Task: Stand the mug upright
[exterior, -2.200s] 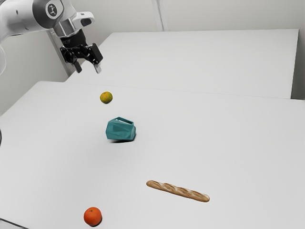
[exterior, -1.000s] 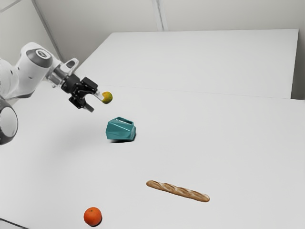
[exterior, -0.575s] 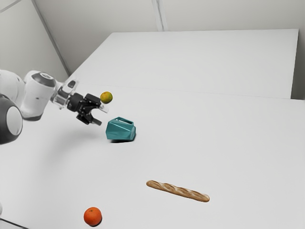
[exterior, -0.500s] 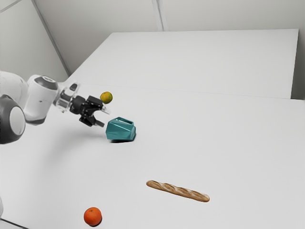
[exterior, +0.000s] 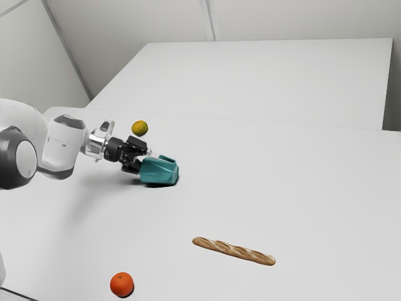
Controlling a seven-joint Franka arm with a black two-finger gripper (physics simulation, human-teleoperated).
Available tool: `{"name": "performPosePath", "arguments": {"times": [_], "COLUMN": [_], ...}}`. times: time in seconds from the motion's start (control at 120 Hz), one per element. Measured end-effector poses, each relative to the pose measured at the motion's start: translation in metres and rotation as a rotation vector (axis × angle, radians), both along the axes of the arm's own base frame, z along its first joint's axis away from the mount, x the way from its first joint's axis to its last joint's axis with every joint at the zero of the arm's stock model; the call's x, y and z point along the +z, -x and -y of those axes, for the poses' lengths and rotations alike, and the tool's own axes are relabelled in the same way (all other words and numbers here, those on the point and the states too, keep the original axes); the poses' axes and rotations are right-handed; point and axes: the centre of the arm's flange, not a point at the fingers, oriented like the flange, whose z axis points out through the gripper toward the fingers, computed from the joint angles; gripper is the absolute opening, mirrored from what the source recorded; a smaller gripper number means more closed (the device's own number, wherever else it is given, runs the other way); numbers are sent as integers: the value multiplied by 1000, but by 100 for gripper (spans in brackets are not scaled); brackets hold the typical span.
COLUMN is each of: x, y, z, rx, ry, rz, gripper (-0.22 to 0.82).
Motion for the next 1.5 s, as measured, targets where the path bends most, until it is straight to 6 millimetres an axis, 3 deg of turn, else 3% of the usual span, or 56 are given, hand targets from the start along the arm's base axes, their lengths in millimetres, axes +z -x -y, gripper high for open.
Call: {"name": "performPosePath", "arguments": {"times": [0.067, 0.15, 0.367, 0.567, 0.733, 0.908, 1.142, 1.325, 1.5], "x": [2, 4, 6, 19, 73, 121, 163, 167, 144], "y": [-1, -2, -3, -4, -3, -4, -11, -21, -28], "z": [0, 0, 0, 0, 7, 28, 73, 93, 105], "rx": [-3, -6, -13, -23, -58, -221, -418, -461, -467], "ry": [0, -1, -6, -11, -49, -274, -679, -900, -1010], "rz": [11, 23, 41, 72, 148, 134, 107, 110, 93], "gripper": [15, 2, -12, -16, -17, -18, -18, -18, -18]}}
